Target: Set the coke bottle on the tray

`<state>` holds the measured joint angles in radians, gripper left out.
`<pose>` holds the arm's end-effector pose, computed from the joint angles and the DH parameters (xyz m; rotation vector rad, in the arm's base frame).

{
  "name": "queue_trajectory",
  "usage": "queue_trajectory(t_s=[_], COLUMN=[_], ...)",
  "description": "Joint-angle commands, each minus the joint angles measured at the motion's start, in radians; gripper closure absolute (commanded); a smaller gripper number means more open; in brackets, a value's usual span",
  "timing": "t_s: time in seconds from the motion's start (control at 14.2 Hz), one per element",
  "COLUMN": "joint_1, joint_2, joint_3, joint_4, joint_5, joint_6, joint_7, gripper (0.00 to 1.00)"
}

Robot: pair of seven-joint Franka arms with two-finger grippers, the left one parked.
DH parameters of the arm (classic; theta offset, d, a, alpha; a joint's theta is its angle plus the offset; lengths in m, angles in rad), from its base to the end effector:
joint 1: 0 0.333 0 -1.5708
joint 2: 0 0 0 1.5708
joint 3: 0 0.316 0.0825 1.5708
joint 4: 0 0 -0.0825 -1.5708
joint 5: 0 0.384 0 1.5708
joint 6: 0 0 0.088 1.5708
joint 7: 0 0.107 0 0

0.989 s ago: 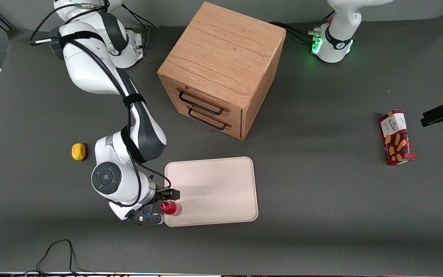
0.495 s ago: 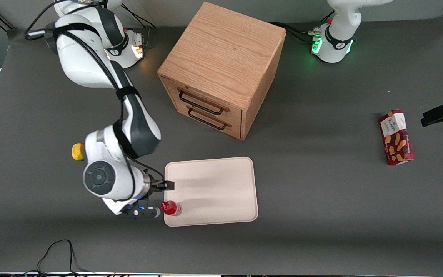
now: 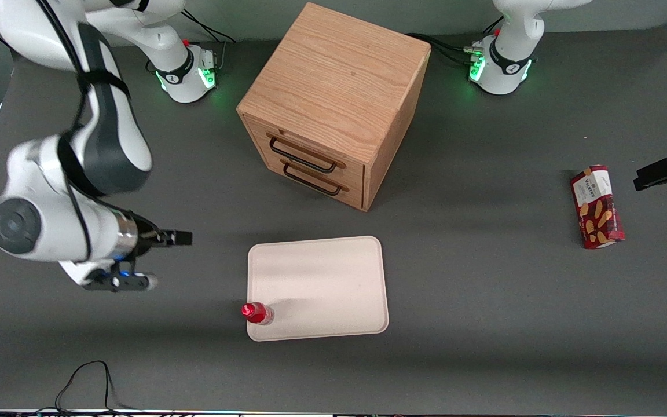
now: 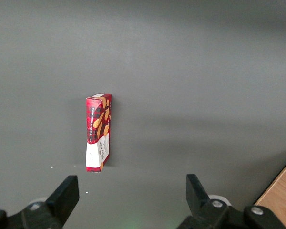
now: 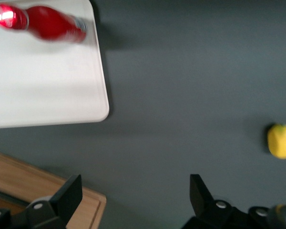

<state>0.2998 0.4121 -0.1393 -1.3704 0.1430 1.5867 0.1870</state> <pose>0.6465 0.1354 0.4697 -3.0738 0.0559 0.3143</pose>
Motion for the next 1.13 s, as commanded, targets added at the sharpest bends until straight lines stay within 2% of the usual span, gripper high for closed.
queue_trajectory(t_s=[0.0,0.14,0.28,0.42,0.49,0.92,1.06], joint_1=[0.01,0.01,0.009,0.009,-0.017,-0.12,-0.117], joint_2=[-0.247,-0.318,-0.381,-0.452,-0.466,-0.446,-0.446], joint_3=[-0.013,-0.013,-0.028,-0.055,-0.059,-0.026,-0.016], joint_4=[-0.254,-0.297,-0.334,-0.401,-0.413,-0.34,-0.329], joint_5=[-0.034,-0.086,-0.088,-0.089,-0.092,-0.102,-0.167], joint_6=[0.013,-0.034,-0.053,-0.056,-0.057,-0.071,-0.074], joint_7=[-0.041,-0.044,-0.047,-0.125,-0.129,-0.124,-0.129], gripper=[0.0,0.0,0.0,0.0,0.0,0.0,0.0])
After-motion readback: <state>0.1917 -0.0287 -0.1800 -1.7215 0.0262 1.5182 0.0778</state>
